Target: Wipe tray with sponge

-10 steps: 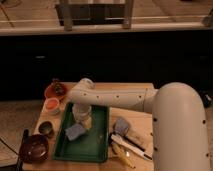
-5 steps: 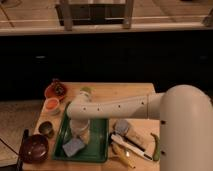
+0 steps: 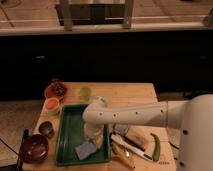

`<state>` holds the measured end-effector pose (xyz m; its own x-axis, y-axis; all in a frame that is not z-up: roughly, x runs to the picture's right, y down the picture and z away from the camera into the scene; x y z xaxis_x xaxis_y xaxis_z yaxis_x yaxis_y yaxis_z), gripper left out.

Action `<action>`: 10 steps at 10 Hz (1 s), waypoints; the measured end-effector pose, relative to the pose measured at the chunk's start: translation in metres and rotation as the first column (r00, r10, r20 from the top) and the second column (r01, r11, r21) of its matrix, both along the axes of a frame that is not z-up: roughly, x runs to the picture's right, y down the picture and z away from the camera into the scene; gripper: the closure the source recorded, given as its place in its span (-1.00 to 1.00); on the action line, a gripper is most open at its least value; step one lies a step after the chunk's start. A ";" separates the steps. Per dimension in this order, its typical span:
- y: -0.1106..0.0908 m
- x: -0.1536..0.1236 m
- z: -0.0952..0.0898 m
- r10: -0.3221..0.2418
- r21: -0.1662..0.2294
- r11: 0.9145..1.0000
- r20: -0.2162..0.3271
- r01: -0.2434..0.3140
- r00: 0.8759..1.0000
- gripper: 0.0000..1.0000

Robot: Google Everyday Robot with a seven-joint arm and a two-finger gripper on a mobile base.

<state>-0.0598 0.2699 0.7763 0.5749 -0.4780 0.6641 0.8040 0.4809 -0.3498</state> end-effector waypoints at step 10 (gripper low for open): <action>-0.031 -0.086 0.017 -0.064 0.002 0.998 0.092 0.064 0.994 1.00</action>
<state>-0.1463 0.2392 0.7934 0.4795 -0.5114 0.7131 0.8618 0.4275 -0.2729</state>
